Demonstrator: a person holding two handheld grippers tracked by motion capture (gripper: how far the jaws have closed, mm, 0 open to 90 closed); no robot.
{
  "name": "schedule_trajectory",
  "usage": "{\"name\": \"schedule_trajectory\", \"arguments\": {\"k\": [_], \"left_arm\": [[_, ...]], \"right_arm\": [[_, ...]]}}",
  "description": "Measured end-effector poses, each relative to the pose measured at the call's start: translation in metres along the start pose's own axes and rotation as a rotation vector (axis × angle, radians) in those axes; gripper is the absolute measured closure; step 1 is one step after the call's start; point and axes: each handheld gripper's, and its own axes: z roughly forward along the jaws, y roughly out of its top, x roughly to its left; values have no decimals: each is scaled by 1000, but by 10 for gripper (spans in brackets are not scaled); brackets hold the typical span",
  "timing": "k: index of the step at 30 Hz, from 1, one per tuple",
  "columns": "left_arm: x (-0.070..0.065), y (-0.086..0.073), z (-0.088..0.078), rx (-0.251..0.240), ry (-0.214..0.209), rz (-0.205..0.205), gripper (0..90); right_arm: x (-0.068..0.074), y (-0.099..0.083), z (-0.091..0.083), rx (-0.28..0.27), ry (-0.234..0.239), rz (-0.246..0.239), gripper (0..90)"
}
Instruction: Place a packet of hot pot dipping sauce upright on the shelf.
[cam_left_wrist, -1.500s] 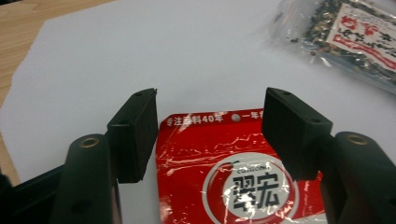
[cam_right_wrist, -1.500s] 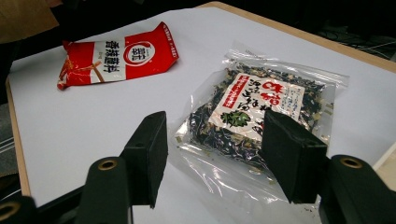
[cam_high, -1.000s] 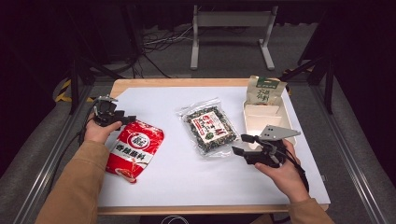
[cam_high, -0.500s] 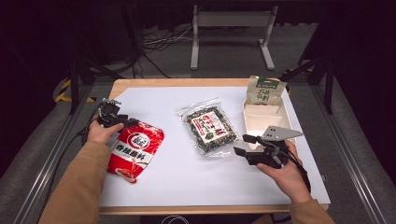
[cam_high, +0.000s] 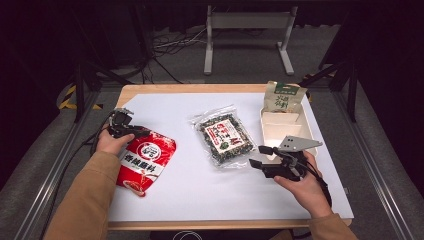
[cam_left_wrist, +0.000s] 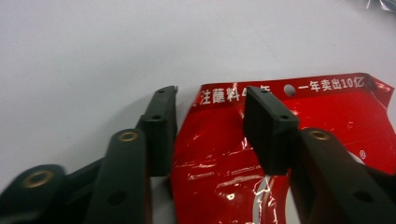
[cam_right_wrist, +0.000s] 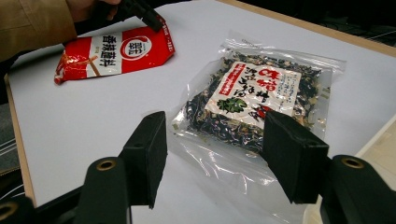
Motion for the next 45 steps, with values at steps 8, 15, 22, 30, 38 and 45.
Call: {"name": "schedule_trajectory", "arguments": {"k": [8,15,22,30,38,45], "left_arm": [[-3,1,-4,22,29,49,827],[-7,3,-13,21,55,70,899],[-14,4,-27,-4,66,83,900],[-22,4,-55,-55,70,66,900],[-39,9,-86,-84,86,103,900],[-63,10,-115,-117,111,155,900]], "right_arm": [[0,-1,1,-2,2,3,399],[0,-1,2,0,1,3,397],[1,-1,4,2,1,0,397],[1,2,6,-3,3,-8,398],[2,6,7,-30,-1,-18,405],[3,9,11,-35,12,-23,406]]}}
